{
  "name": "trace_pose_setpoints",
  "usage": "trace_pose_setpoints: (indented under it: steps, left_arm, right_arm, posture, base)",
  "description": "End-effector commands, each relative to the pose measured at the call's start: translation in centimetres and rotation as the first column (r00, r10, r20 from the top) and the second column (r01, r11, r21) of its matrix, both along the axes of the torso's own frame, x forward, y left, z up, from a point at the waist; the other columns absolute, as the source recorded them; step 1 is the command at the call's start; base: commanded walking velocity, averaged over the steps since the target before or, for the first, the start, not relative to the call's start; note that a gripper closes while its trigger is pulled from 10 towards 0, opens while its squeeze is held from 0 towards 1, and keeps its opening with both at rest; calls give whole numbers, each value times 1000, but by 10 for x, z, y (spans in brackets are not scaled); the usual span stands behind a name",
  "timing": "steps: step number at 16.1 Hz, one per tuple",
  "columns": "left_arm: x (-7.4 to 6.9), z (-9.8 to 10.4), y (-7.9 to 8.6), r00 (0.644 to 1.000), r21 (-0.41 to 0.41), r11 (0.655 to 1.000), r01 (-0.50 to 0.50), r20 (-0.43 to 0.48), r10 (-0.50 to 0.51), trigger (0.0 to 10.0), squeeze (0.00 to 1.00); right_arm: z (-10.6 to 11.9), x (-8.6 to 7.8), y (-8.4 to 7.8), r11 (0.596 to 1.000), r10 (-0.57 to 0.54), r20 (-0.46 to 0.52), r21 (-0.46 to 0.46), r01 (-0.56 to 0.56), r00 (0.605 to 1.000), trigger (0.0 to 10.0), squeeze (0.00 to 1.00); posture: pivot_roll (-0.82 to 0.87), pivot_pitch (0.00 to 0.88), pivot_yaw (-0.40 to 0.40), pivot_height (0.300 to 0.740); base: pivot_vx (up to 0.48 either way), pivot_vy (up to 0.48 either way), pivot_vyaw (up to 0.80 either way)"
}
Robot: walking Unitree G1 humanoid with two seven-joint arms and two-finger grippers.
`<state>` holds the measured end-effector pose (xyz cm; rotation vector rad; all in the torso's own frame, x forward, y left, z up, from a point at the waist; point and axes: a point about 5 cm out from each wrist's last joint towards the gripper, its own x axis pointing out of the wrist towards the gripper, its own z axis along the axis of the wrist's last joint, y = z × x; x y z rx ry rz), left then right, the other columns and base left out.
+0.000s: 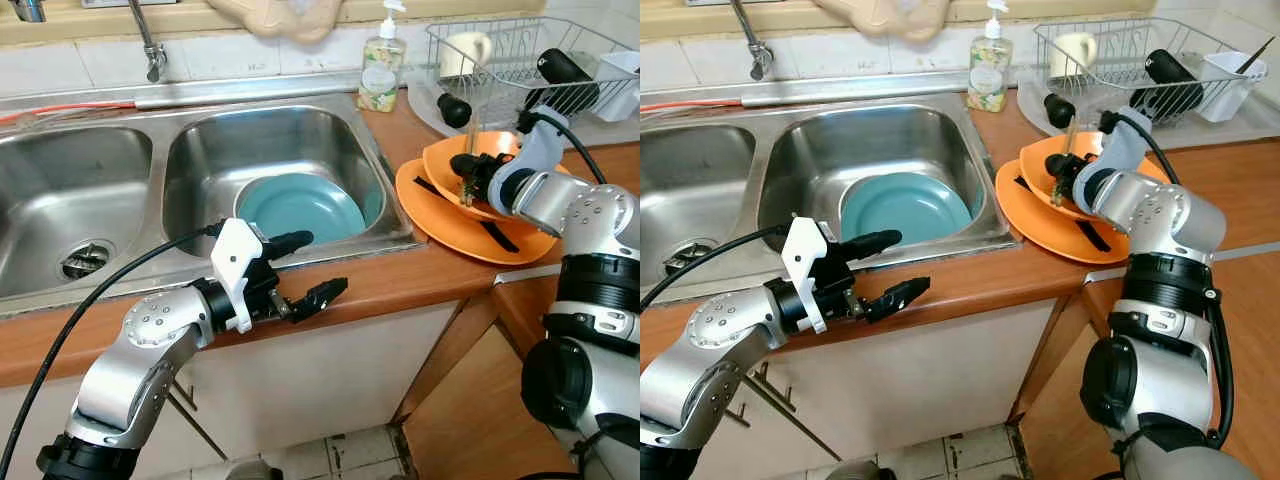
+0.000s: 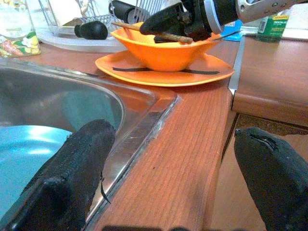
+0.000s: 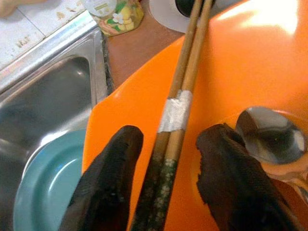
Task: Kitchen organization
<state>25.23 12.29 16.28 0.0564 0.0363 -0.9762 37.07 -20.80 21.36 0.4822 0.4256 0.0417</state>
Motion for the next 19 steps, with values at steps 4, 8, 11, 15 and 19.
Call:
trace_pose_setpoints:
  steps: [4,8,11,15,19]
  left_arm:
    - [-2,1,-2,1000,14,1000,6,2,-6,10000,0]
    - [-2,1,-2,1000,13,1000,6,3,-6,10000,0]
    - [-2,1,-1,1000,16,1000,5,3,-5,10000,0]
    - [0,2,2,1000,17,1000,-2,7,2,10000,0]
    - [5,10,9,999,-42,998,-47,17,48,10000,0]
  right_arm:
    - [5,3,3,999,6,9,54,-6,1000,0,0]
    - [8,4,4,995,4,22,97,-6,1000,0,0]
    - [16,3,6,985,15,64,173,-26,998,0,0]
    - [24,0,10,978,52,113,193,-73,992,0,0]
    - [38,-18,35,953,270,327,48,-301,906,0,0]
  posture:
    - [-5,0,15,740]
    - [-5,0,16,740]
    - [-5,0,16,740]
    - [-7,0,21,740]
    - [-4,0,26,740]
  base:
    - [0,0,0]
    - [0,0,0]
    - [0,0,0]
    - [0,0,0]
    - [0,0,0]
